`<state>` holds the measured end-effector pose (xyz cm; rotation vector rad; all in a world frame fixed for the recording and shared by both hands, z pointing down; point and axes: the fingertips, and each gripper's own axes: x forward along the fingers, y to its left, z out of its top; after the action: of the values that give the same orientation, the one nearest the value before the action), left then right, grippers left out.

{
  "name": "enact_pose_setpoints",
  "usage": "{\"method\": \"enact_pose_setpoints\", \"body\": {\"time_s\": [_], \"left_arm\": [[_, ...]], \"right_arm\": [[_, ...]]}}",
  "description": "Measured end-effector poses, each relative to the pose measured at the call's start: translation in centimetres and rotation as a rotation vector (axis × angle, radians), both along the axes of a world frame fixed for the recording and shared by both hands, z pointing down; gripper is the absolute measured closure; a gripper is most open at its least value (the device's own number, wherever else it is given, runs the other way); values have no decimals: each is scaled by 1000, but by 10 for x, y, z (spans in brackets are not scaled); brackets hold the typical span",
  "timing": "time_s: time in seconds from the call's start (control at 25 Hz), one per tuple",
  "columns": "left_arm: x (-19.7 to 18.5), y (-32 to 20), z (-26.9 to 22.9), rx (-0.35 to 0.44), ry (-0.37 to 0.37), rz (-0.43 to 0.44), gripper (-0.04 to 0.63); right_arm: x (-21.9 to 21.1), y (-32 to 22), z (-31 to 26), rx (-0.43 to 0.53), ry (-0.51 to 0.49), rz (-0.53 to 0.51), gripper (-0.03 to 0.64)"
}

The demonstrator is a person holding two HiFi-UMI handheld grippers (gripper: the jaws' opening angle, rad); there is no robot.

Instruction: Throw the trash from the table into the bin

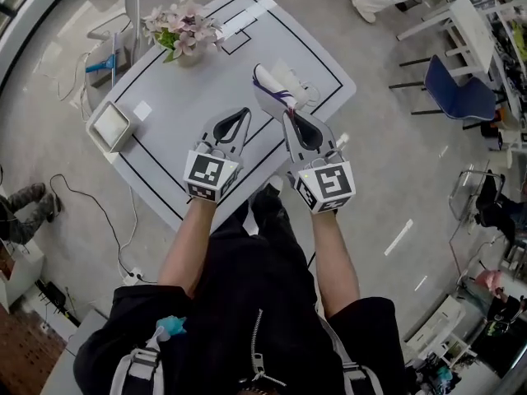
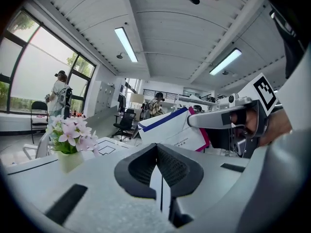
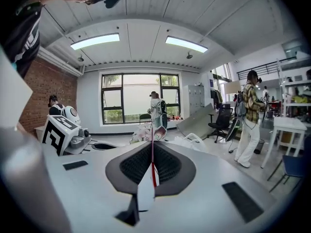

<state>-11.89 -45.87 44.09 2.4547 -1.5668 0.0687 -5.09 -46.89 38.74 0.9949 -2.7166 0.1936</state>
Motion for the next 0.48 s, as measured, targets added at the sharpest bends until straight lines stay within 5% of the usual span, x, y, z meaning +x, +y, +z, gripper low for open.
{"method": "enact_pose_setpoints", "body": {"time_s": [0.48], "left_arm": [[91, 4, -5, 12, 2, 133, 589]], "right_arm": [[105, 12, -4, 11, -7, 174, 601]]}}
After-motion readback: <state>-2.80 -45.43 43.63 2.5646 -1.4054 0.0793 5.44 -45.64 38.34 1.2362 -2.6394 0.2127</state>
